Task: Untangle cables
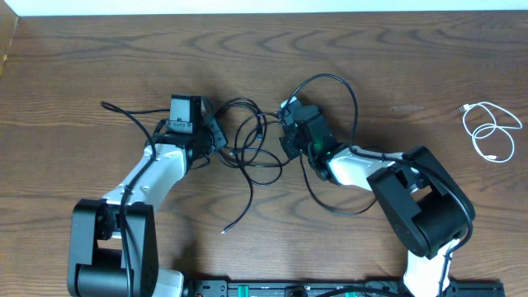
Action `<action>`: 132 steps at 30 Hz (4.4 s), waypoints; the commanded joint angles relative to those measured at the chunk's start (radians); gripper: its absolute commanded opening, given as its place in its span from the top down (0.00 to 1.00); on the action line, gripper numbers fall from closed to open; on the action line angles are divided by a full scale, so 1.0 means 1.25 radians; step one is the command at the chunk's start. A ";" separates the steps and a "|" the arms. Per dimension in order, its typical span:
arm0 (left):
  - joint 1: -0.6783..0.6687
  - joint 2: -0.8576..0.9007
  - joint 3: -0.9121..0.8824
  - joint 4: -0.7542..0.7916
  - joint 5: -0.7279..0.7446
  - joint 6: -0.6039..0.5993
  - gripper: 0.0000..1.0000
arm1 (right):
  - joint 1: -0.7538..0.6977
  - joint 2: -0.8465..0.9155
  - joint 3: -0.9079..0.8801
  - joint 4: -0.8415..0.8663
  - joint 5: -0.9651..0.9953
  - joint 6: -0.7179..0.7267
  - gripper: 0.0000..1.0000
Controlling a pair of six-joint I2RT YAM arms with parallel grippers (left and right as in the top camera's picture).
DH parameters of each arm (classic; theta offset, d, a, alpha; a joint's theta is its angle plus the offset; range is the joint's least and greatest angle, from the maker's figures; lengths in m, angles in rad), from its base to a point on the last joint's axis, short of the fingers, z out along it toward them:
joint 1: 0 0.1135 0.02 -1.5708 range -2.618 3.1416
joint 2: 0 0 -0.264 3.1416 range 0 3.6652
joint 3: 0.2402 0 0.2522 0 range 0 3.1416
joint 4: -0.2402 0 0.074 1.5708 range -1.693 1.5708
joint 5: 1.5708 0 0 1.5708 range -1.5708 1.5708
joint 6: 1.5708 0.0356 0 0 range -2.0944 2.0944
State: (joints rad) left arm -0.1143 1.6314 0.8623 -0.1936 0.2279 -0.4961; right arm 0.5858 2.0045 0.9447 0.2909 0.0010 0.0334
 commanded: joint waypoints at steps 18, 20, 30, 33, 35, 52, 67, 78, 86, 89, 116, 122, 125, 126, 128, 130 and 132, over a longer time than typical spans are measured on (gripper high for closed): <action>0.000 -0.009 0.004 -0.015 -0.066 0.013 0.65 | -0.018 -0.387 -0.045 -0.338 0.036 0.102 0.99; 0.000 -0.009 0.004 -0.014 -0.041 0.013 0.44 | -0.018 -0.421 -0.045 -0.358 0.036 0.101 0.99; -0.004 0.003 0.004 0.016 0.116 0.155 0.24 | -0.019 -0.442 -0.045 -0.425 0.024 0.103 0.99; -0.015 0.035 0.004 0.023 0.092 0.154 0.24 | -0.019 -0.446 -0.044 -0.424 0.002 0.124 0.99; -0.023 0.063 0.004 0.039 0.089 0.154 0.24 | -0.019 -0.453 -0.044 -0.423 -0.005 0.131 0.99; -0.030 0.133 0.004 0.069 -0.025 0.114 0.59 | -0.093 -0.701 -0.044 -0.460 -0.229 0.166 0.99; -0.030 0.133 0.004 0.064 -0.072 0.093 0.59 | -0.236 -0.920 -0.044 -0.490 -0.219 0.201 0.99; -0.030 0.133 0.004 0.064 -0.073 0.094 0.60 | -0.413 -0.954 -0.044 -0.486 -0.154 0.309 0.99; -0.030 0.133 0.004 0.067 -0.072 0.093 0.59 | -0.502 -0.948 -0.044 -0.542 -0.112 0.334 0.99; -0.030 0.133 0.004 0.067 -0.072 0.093 0.60 | -0.502 -0.926 -0.045 -0.621 -0.110 0.334 0.99; 0.025 0.109 0.005 0.039 -0.066 0.093 0.59 | -0.502 -0.467 -0.045 -0.848 -0.110 0.332 0.82; 0.025 0.109 0.005 0.039 -0.063 0.093 0.59 | -0.502 -0.398 -0.045 -0.848 -0.113 0.332 0.47; 0.025 0.107 0.005 0.039 -0.063 0.093 0.59 | -0.501 -0.382 -0.045 -0.848 -0.114 0.332 0.07; 0.025 0.106 0.005 0.040 -0.063 0.093 0.59 | -0.499 -0.379 -0.045 -0.847 -0.114 0.332 0.02; 0.025 0.105 0.005 0.040 -0.063 0.093 0.59 | -0.497 -0.378 -0.045 -0.848 -0.117 0.332 0.01; 0.025 0.105 0.005 0.040 -0.063 0.093 0.58 | -0.491 -0.378 -0.045 -0.849 -0.132 0.332 0.01; 0.025 0.105 0.005 0.040 -0.063 0.093 0.54 | -0.481 -0.378 -0.045 -0.849 -0.167 0.333 0.07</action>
State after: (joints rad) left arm -0.0887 1.7542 0.8730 -0.1261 0.1699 -0.3695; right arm -0.0319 1.5295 0.8852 -0.7681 -0.1558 0.4442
